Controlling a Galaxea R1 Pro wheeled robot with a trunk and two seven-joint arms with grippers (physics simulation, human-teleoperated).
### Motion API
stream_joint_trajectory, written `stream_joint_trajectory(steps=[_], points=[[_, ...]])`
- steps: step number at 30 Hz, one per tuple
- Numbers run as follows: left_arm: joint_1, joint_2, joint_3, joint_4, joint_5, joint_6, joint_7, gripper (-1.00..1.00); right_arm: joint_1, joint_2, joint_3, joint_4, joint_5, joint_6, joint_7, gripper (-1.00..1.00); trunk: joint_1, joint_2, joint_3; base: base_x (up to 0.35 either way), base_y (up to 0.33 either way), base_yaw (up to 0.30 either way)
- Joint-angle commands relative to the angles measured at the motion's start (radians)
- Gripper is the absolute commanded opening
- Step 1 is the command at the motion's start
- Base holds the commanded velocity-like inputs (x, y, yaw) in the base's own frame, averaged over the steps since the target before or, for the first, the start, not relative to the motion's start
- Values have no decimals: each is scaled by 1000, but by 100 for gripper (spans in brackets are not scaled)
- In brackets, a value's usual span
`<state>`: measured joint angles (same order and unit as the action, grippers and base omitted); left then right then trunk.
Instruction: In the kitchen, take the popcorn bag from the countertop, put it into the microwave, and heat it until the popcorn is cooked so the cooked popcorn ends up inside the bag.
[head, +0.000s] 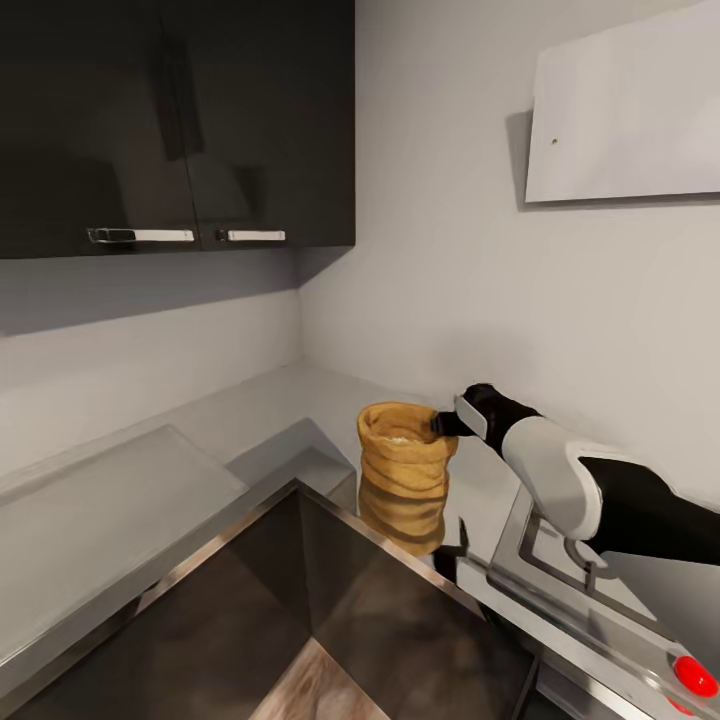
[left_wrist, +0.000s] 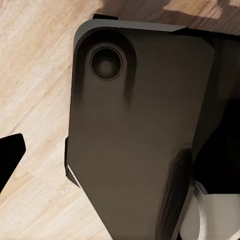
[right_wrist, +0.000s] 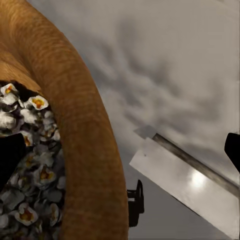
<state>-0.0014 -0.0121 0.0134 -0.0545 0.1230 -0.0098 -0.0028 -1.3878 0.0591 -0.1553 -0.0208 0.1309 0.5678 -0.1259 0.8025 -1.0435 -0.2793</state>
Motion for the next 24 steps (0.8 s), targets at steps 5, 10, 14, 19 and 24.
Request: stream_joint_trajectory(steps=[5,10,14,19,24], points=[[0,0,0,-1,9,-1,0,100,1,2,-4,15,10,7,-1,100,0,-1,-1,0,0,0],[0,0,2,-1,9,-1,0,100,1,8,-8,-8,15,12,-3,100,0,0,-1,0,0,0],[0,0,2,-1,9,-1,0,100,1,9,-7,-31,15,-10,-4,100,0,0,-1,0,0,0],[0,0,1,-1,9,-1,0,100,1,11,-5,-58,14,-30,1,100,0,0,-1,0,0,0],[0,0,1,-1,9,-1,0,100,1,10,-4,-86,13,-32,0,100,0,0,-1,-30,0,0]])
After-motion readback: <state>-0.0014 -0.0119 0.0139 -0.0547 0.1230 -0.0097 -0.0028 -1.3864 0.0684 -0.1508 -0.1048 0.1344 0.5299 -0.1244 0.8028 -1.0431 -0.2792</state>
